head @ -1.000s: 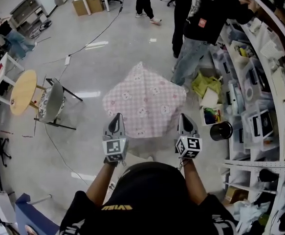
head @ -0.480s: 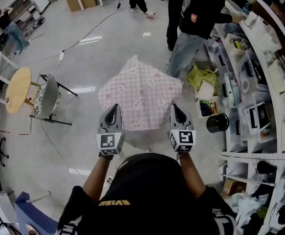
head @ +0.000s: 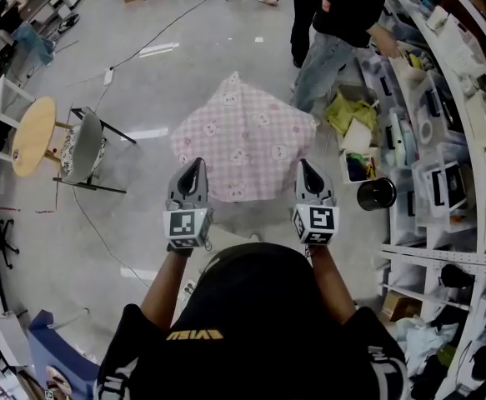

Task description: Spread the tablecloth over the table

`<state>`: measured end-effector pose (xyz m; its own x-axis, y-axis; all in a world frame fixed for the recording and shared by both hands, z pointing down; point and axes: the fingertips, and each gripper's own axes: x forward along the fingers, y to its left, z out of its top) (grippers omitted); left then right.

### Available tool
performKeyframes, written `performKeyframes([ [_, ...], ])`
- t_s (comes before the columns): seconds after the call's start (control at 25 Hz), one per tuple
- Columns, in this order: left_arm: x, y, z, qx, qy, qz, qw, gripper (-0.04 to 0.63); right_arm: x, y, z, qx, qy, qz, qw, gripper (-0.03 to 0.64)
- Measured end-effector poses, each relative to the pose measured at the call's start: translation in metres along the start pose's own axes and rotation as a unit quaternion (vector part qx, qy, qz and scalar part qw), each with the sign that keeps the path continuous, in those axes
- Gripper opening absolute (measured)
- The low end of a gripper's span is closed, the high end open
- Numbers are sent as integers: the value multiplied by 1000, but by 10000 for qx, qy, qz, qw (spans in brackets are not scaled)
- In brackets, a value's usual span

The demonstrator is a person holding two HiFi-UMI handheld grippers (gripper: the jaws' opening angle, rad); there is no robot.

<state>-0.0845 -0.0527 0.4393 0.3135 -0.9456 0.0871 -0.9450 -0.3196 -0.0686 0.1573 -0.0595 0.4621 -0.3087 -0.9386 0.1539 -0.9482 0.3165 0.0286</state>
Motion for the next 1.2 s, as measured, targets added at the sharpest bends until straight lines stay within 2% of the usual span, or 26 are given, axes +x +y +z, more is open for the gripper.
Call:
performKeyframes([
  [0.12, -5, 3, -2, 28, 27, 60, 10000, 17, -1, 3, 2, 98, 29, -26, 9999, 2],
  [0.32, -12, 0, -5, 10, 60, 114, 9999, 17, -5, 6, -3, -90, 78, 118, 9999, 2],
  [0.6, -21, -2, -9, -20, 95, 109, 9999, 18, -14, 10, -5, -72, 86, 92, 9999, 2],
  [1.0, -12, -22, -12, -14, 83, -195, 9998, 18, -33, -4, -14, 171, 147, -224, 9995, 2],
  [1.2, -7, -27, -25, 94, 80, -68, 9999, 18, -36, -11, -23, 138, 137, -248, 9995, 2],
])
